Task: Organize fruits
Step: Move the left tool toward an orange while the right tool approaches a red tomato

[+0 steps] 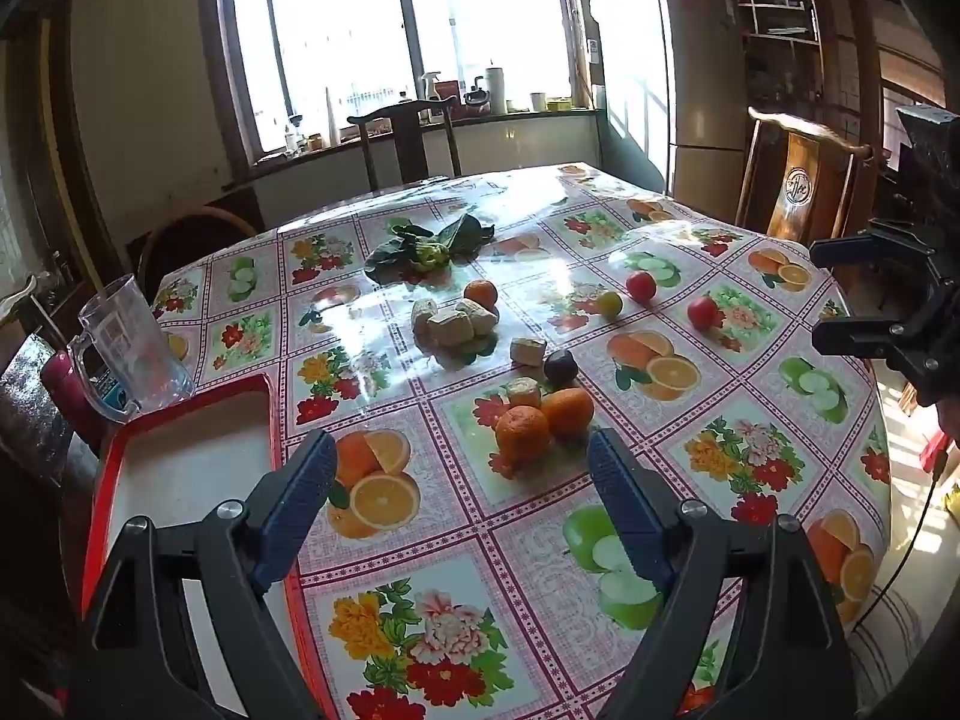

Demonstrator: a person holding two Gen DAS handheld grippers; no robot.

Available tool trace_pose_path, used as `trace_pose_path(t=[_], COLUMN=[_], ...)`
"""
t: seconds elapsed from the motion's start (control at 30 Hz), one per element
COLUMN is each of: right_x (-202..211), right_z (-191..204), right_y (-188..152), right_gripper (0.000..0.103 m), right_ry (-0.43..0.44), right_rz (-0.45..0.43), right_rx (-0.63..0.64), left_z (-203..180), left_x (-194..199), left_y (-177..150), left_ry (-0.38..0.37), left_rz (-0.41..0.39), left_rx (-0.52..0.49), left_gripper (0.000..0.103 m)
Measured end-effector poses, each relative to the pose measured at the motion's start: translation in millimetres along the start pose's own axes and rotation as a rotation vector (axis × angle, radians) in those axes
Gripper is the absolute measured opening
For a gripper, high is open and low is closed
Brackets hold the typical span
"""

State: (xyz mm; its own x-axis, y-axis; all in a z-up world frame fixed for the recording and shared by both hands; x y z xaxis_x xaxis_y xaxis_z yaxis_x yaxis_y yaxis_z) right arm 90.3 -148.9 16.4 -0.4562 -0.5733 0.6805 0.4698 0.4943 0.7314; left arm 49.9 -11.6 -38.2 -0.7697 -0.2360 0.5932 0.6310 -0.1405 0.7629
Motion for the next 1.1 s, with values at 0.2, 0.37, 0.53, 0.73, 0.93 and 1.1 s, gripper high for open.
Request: trace_pose_path(t=[0.2, 0.37, 0.53, 0.73, 0.93, 1.1], right_x=[0, -1, -7, -15, -30, -58], right_z=[-1, -4, -8, -13, -23, -51], right_y=[-2, -2, -3, -6, -8, -10], right_gripper=[0.093, 0.093, 0.093, 0.093, 0.093, 0.093], right_ry=[0.002, 0.009, 0.017, 0.016, 0.001, -0.027], right_rz=[0.002, 0.006, 0.011, 0.017, 0.026, 0.062], right_rx=[-0.014, -0.025, -0.037, -0.042, -0.052, -0.127], left_z=[-2, -3, -4, -4, -8, -12], left_x=[-2, -6, -11, -21, -37, -57], left_y=[-1, -1, -4, -9, -13, -15], left_ry=[-0.010, -0.014, -0.033, -0.042, -0.084, -0.117], left_rz=[0.008, 0.021, 0.036, 0.064, 0.109, 0.156], left_rx=[-0.001, -0.003, 0.009, 0.019, 0.049, 0.068], left_gripper=[0.086, 0.086, 0.086, 0.086, 0.086, 0.086])
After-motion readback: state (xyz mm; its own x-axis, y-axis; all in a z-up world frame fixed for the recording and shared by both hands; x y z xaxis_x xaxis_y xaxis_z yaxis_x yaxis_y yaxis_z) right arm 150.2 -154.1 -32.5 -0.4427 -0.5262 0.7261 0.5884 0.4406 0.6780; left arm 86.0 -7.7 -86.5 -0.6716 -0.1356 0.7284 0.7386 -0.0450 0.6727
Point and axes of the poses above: each gripper's, at about its wrist camera, not at the fingertips, and x roughly against the way its jaws point, z to its left, y to its top, the point moved 8 cm from there along -x, roughly the way its jaws point, and after that the axes turned 10 degrees about -x, right-handed, at the moved point
